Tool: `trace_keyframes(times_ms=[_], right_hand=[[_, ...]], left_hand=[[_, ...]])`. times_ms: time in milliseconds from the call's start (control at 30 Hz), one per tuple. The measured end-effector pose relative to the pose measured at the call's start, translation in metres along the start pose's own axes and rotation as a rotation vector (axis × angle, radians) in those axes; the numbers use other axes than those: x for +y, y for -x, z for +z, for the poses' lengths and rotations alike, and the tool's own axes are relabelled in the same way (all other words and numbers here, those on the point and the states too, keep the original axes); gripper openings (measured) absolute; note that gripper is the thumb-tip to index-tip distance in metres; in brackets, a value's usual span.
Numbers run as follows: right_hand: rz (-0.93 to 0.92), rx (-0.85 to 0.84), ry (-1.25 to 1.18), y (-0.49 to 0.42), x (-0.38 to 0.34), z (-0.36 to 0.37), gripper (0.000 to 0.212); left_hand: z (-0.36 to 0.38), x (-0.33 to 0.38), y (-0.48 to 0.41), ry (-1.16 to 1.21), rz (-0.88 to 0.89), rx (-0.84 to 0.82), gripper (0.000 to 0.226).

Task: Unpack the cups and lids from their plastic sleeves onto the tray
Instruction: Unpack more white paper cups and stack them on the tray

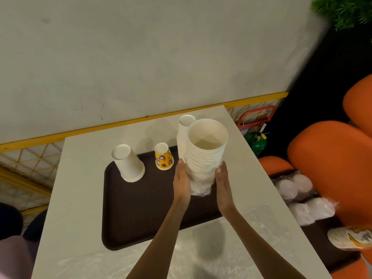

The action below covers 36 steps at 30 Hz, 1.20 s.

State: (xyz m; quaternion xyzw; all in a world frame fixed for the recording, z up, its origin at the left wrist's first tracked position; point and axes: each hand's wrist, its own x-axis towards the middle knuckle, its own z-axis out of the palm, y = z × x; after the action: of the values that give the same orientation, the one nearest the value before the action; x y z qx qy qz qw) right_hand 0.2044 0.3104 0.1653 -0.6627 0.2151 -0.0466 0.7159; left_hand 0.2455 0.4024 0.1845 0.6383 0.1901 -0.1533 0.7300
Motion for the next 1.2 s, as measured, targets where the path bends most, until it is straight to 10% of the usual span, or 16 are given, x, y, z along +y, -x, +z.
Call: trace_keyframes(times_ms=[200, 567, 900, 1100, 1200], right_hand=[[-0.271, -0.021, 0.392, -0.020, -0.004, 0.003, 0.103], [-0.191, 0.063, 0.595, -0.012, -0.017, 0.005, 0.115], [-0.094, -0.197, 0.053, 0.021, -0.059, -0.006, 0.095], [-0.048, -0.450, 0.056, 0.051, -0.065, -0.013, 0.060], [-0.032, -0.503, 0.078, 0.060, -0.058, -0.016, 0.087]], left_hand=[[0.004, 0.031, 0.007, -0.034, 0.071, -0.133, 0.054], [-0.005, 0.048, 0.034, -0.107, 0.115, -0.218, 0.052], [-0.048, 0.050, 0.068, -0.314, 0.290, -0.402, 0.094], [-0.067, 0.039, 0.094, -0.189, 0.355, -0.349, 0.056], [-0.075, 0.036, 0.106, -0.130, 0.359, -0.337, 0.045]])
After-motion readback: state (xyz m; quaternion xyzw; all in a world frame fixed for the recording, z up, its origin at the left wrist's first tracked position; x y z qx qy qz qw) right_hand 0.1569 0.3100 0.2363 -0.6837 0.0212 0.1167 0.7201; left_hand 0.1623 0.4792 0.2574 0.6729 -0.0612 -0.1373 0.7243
